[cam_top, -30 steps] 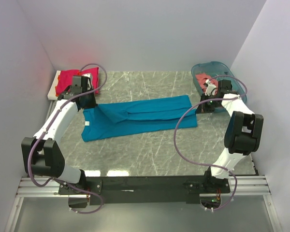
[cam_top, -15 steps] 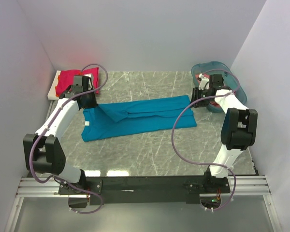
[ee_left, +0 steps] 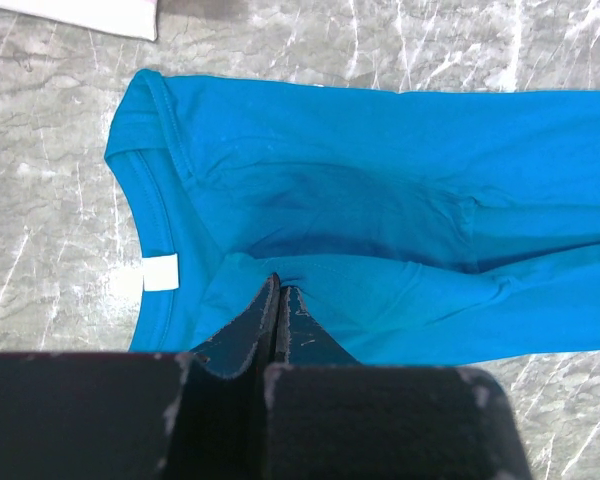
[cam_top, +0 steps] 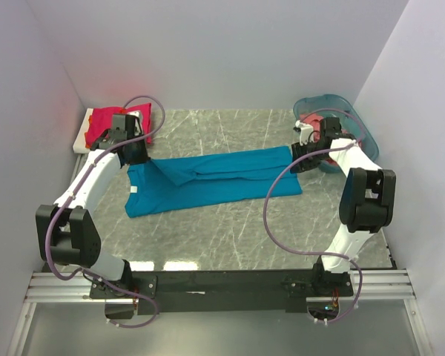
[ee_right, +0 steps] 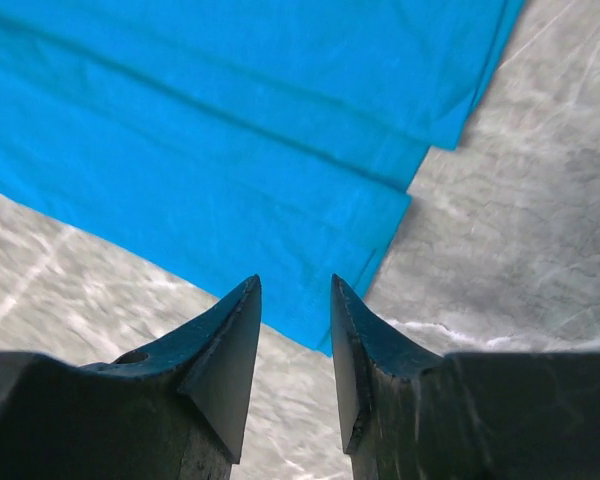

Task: Fold and stack the t-shirts
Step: Fold the tshirt

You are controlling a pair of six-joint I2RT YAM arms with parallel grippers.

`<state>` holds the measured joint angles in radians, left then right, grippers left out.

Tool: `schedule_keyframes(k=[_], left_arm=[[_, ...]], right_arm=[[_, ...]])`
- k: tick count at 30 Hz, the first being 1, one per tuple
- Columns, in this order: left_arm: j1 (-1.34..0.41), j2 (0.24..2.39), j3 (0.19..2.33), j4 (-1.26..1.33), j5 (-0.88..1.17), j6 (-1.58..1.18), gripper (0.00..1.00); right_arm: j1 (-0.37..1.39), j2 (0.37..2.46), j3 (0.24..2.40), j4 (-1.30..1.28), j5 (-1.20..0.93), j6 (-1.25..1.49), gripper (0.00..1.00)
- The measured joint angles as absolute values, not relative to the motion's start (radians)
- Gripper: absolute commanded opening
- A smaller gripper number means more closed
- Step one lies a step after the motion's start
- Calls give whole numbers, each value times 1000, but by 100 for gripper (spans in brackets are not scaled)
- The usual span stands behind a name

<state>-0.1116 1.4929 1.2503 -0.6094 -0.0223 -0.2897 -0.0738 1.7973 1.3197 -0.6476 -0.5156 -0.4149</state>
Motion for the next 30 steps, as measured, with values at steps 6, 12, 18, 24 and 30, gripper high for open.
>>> schedule_keyframes(k=[6, 12, 18, 24, 30], left_arm=[[-112, 1493, 1250, -609, -22, -290, 0], [-112, 1493, 1250, -610, -22, -290, 0], [-112, 1493, 1250, -609, -19, -289, 0], [-112, 1493, 1250, -609, -11, -289, 0], [-112, 1493, 1250, -609, -4, -289, 1]], right_arm=[[-43, 1799, 1299, -646, -436, -472, 41], [4, 1840, 1320, -641, -358, -490, 41], [26, 1893, 1330, -638, -287, -492, 43], [28, 1924, 1343, -632, -226, -492, 43], [28, 1940, 1365, -628, -194, -491, 42]])
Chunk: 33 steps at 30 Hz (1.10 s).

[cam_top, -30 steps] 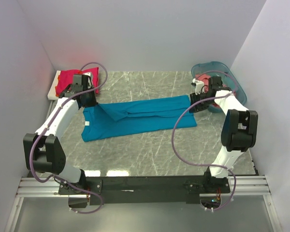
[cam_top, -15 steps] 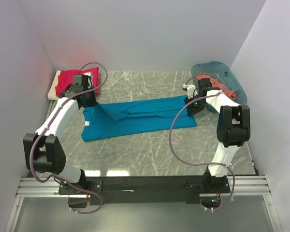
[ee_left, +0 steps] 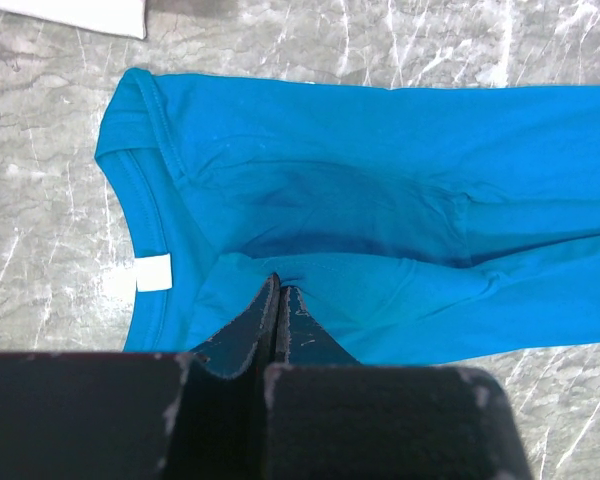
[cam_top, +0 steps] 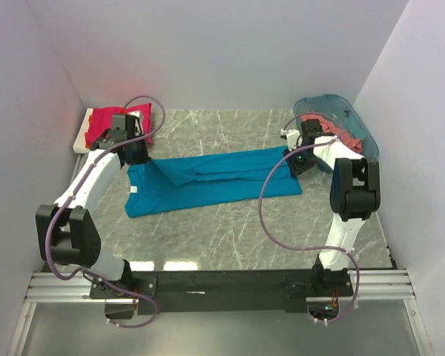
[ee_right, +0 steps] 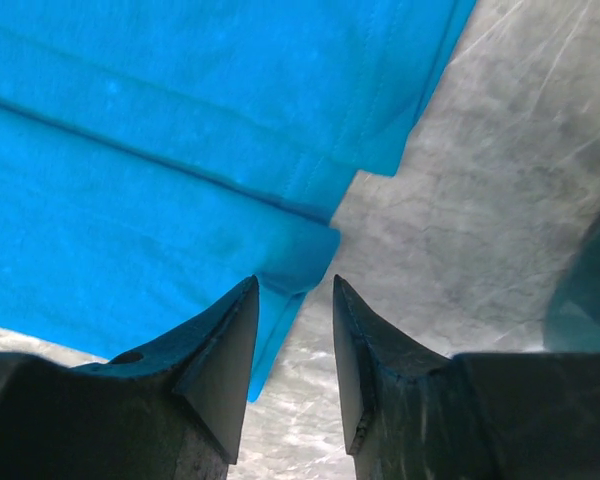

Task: Fold and stack the t-shirts
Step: Fold the tshirt

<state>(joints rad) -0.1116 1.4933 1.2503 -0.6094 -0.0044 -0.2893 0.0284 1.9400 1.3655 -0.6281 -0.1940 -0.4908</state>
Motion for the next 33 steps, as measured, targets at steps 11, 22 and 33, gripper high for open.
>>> schedule_keyframes(k=[11, 22, 33], left_arm=[[-112, 1493, 1250, -609, -4, -289, 0], [-112, 1493, 1250, -609, -4, -289, 1], [-111, 1503, 1250, -609, -4, -289, 0]], right_arm=[[30, 1988, 1406, -640, -201, -487, 28], [30, 1985, 1408, -644, -204, -472, 0], [28, 1994, 1534, -671, -273, -330, 30]])
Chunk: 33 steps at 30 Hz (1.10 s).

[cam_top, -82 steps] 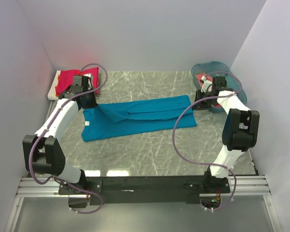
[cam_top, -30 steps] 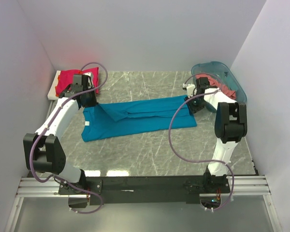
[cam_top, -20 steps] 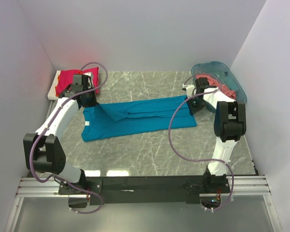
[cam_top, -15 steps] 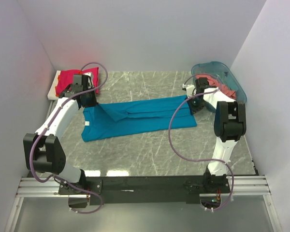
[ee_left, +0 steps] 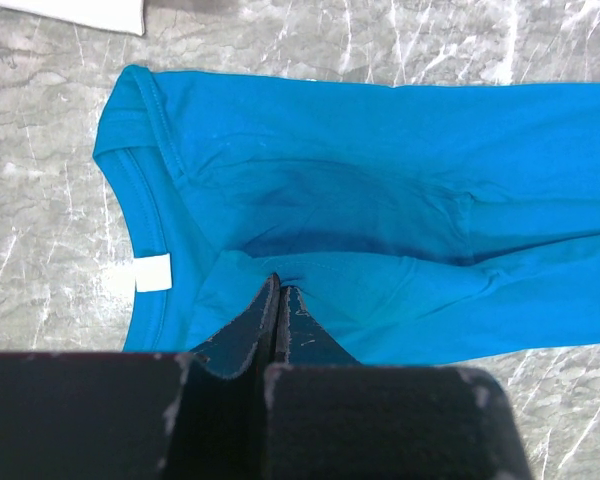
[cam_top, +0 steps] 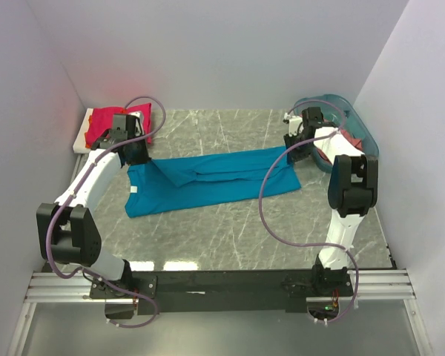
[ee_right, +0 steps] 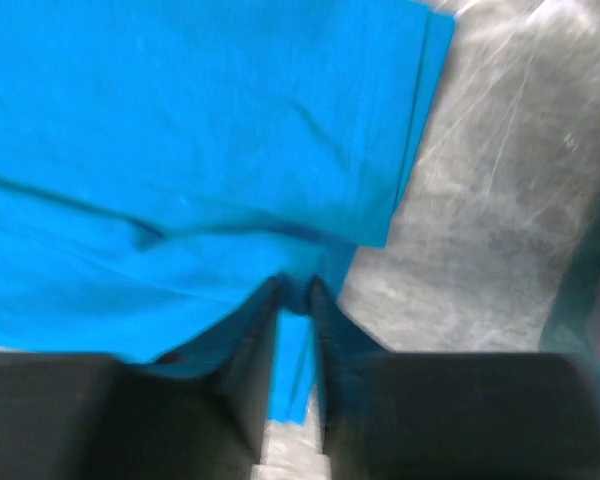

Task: Fold and stack the t-shirts
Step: Fold the tshirt

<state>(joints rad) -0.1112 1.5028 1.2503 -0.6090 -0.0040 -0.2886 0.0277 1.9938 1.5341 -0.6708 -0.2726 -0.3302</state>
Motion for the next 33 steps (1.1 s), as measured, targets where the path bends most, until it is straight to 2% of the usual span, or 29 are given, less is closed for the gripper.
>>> schedule_keyframes(k=[4, 10, 21, 33], left_arm=[[-110, 1503, 1250, -609, -4, -289, 0], [-110, 1503, 1250, -609, -4, -289, 0], [-110, 1502, 1250, -608, 2, -282, 0], [-110, 1502, 1250, -609, 3, -282, 1]], right_arm=[[27, 2000, 1549, -649, -273, -275, 34], [20, 1996, 1544, -656, -273, -293, 35], [-70, 1839, 1274, -690, -324, -403, 36], [-70, 1843, 1238, -668, -349, -409, 37]])
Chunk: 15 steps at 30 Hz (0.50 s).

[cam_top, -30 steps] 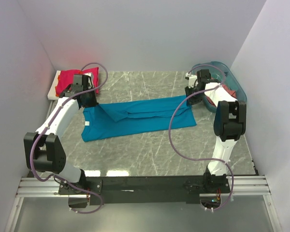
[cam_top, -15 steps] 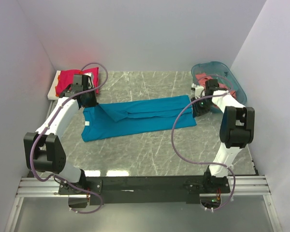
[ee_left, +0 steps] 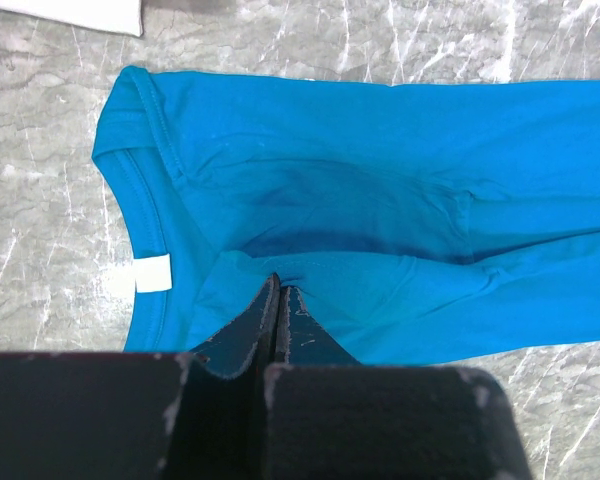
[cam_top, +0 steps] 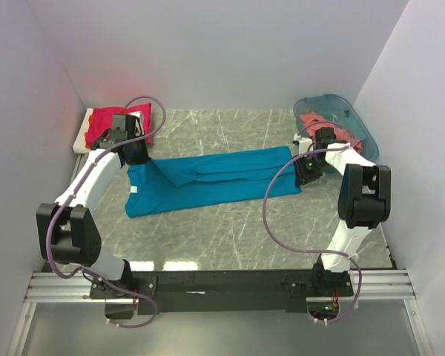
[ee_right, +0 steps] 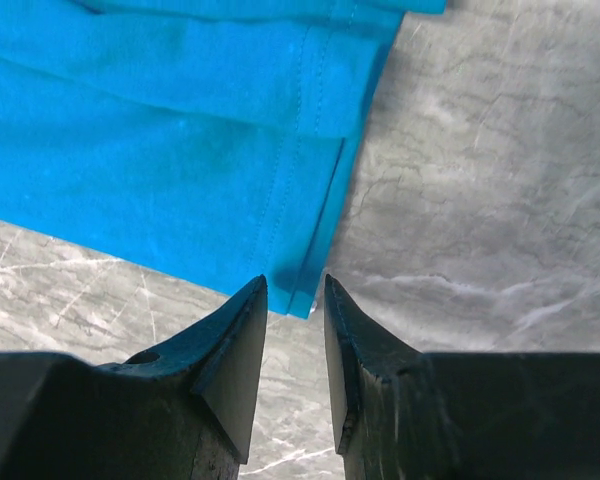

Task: Fold and stack the t-shirts
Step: Fold the tshirt

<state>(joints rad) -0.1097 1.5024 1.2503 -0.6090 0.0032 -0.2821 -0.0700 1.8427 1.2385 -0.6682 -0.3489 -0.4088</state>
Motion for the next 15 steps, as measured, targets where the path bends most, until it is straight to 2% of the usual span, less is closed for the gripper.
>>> schedule_keyframes(k=[5, 8, 11, 13, 15], left_arm=[[-109, 1502, 1250, -609, 3, -282, 0], [-109, 1502, 1250, -609, 3, -282, 0], [-109, 1502, 1250, -609, 4, -282, 0], [-109, 1502, 1250, -609, 4, -282, 1], [-109, 1502, 1250, -609, 4, -282, 0]], right_arm=[[-70, 1869, 1251, -665, -350, -404, 36], [-70, 1883, 1251, -663, -353, -402, 32], [-70, 1887, 1251, -663, -354, -403, 24], [-70, 1887, 1251, -662, -357, -402, 12], [-70, 1887, 1251, -659, -358, -403, 10]])
